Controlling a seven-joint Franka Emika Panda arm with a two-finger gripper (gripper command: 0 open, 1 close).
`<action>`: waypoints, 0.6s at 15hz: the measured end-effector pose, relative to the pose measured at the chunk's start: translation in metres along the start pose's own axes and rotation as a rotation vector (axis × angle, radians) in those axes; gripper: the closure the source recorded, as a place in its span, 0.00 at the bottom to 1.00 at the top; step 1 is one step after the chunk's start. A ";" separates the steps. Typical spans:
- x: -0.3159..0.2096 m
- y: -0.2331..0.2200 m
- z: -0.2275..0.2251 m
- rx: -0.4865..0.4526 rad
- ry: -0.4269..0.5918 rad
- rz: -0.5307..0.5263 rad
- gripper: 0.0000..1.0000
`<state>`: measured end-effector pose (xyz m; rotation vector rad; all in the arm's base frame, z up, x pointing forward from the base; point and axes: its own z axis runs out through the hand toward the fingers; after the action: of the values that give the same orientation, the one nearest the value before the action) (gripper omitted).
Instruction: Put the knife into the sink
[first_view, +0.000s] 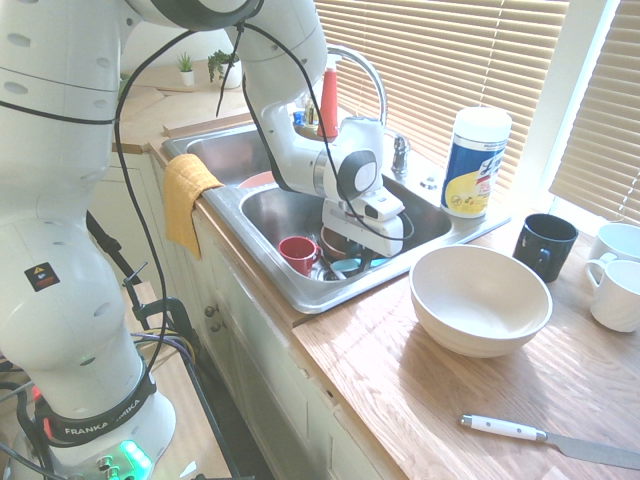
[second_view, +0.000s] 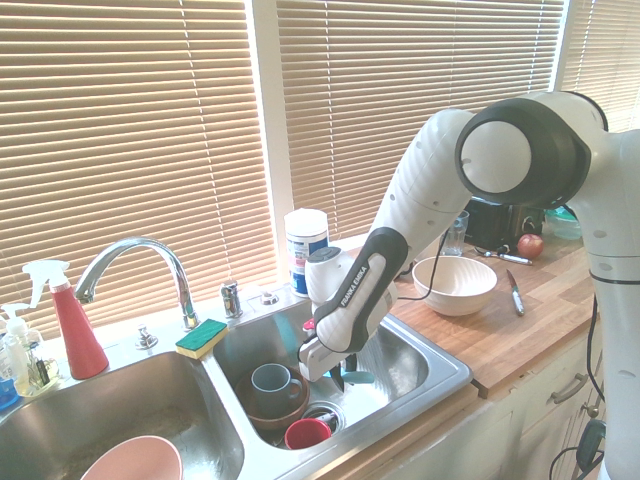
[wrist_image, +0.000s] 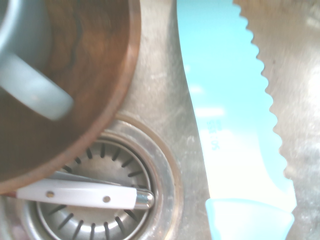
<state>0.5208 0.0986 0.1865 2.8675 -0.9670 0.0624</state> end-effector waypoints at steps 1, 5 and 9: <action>0.001 0.001 0.003 -0.003 -0.002 0.003 0.00; 0.003 0.004 0.009 -0.008 -0.005 0.012 0.00; 0.012 -0.004 -0.012 0.031 0.024 0.021 0.00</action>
<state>0.5328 0.0959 0.1987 2.8777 -1.0002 0.1148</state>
